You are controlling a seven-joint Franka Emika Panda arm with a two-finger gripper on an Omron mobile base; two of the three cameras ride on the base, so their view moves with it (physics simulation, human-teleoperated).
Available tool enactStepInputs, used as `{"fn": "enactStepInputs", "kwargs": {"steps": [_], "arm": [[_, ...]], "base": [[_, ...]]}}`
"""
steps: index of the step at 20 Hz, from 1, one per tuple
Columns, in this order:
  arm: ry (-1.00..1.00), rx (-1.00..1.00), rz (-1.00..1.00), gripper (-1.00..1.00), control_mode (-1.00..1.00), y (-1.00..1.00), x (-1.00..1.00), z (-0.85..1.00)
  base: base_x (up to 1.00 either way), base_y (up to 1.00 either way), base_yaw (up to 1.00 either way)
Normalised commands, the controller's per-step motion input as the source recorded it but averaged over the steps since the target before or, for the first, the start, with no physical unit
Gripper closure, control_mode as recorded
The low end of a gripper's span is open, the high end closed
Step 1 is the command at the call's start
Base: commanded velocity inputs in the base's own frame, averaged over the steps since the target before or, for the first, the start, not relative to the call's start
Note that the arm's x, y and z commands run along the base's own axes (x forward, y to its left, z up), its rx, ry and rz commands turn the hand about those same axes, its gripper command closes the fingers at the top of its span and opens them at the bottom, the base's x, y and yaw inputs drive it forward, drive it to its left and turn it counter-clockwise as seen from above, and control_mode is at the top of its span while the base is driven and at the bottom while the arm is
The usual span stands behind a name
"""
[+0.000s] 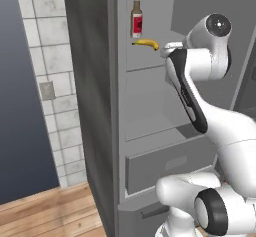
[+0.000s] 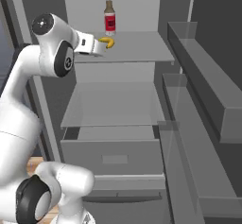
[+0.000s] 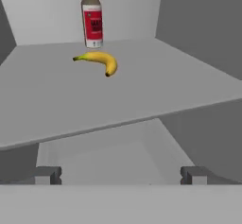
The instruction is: Pick the tangerine and banana from the fridge and place them on the plate next to the blender to make a fruit smoothie.
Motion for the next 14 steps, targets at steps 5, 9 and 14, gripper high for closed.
{"fn": "enactStepInputs", "kwargs": {"steps": [5,9,14], "arm": [[-0.01,0.02,-0.05,-1.00,-1.00,0.01,0.89,0.08],[0.00,0.00,0.00,-1.00,-1.00,0.00,0.88,-0.26],[0.03,0.00,0.00,-1.00,-1.00,0.00,0.86,-0.36]], "base": [[0.00,0.00,0.00],[0.00,0.00,0.00],[0.00,0.00,0.00]]}}
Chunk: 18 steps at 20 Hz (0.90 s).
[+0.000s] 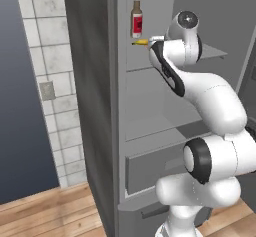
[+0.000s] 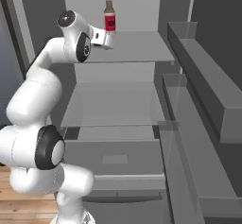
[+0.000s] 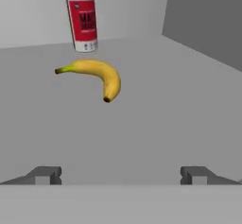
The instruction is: Pick the tangerine and banana from the fridge and place them on the plate next to the blender to make a fruit smoothie.
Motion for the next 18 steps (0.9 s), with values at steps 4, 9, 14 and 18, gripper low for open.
{"fn": "enactStepInputs", "kwargs": {"steps": [4,9,14,18], "arm": [[0.02,0.00,0.01,-1.00,-1.00,0.00,0.81,-0.22],[0.03,0.00,0.01,-1.00,-1.00,-0.01,0.62,-0.04],[0.03,0.00,0.01,-1.00,-1.00,-0.01,0.37,-0.13],[0.05,0.00,0.01,-1.00,-1.00,0.00,0.45,-0.13]], "base": [[0.00,0.00,0.00],[0.00,0.00,0.00],[0.00,0.00,0.00],[0.00,0.00,0.00]]}}
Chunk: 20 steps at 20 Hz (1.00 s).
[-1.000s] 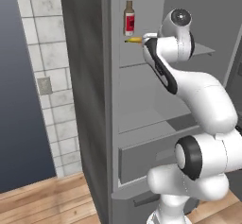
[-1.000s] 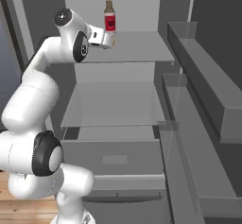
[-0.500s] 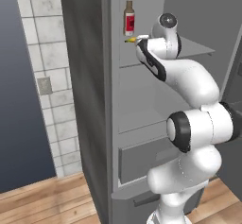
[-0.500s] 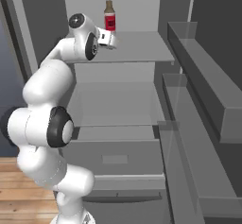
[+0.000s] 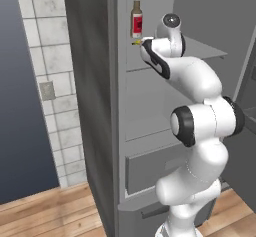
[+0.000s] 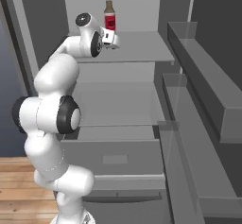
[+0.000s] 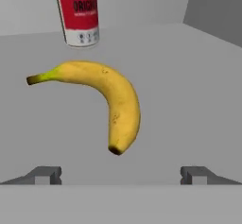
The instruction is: Pick the tangerine and banana from the fridge and place them on the plate next to the blender to make a fruit smoothie.
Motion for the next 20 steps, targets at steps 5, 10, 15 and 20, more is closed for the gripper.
{"fn": "enactStepInputs", "kwargs": {"steps": [5,10,15,20], "arm": [[0.05,0.00,0.01,-1.00,-1.00,0.00,0.47,-0.09],[0.06,0.00,0.01,-1.00,-1.00,-0.01,0.55,-0.09],[0.08,0.00,0.00,-1.00,-1.00,0.00,0.50,-0.16],[0.04,-0.01,0.00,1.00,-1.00,0.00,0.00,-0.69]], "base": [[0.00,0.00,0.00],[0.00,0.00,0.00],[0.00,0.00,0.00],[0.00,0.00,0.00]]}}
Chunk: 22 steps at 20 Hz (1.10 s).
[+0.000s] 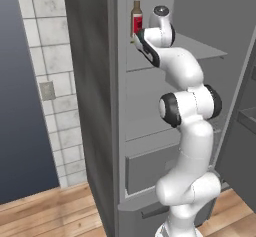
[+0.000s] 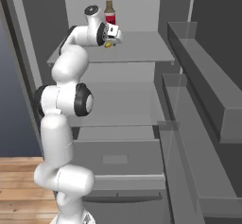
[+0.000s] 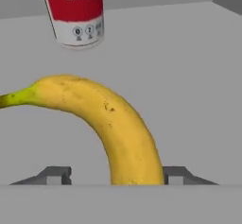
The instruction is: Pick the tangerine and banana from the fridge and place them on the plate next to the blender to make a fruit smoothie.
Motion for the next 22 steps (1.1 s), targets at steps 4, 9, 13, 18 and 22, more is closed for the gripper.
{"fn": "enactStepInputs", "kwargs": {"steps": [4,9,13,18,22], "arm": [[-0.05,0.00,0.00,1.00,-1.00,0.00,-0.29,-0.41],[-0.26,0.00,0.00,1.00,-1.00,0.00,-0.94,-0.03],[-0.28,0.01,0.00,1.00,-1.00,-0.07,-1.00,0.00],[-0.22,0.05,-0.01,1.00,-1.00,-0.10,-1.00,0.00],[-0.08,0.09,-0.08,1.00,-1.00,-0.14,-1.00,0.13]], "base": [[0.00,0.00,0.00],[0.00,0.00,0.00],[0.00,0.00,0.00],[0.00,0.00,0.00],[0.00,0.00,0.00]]}}
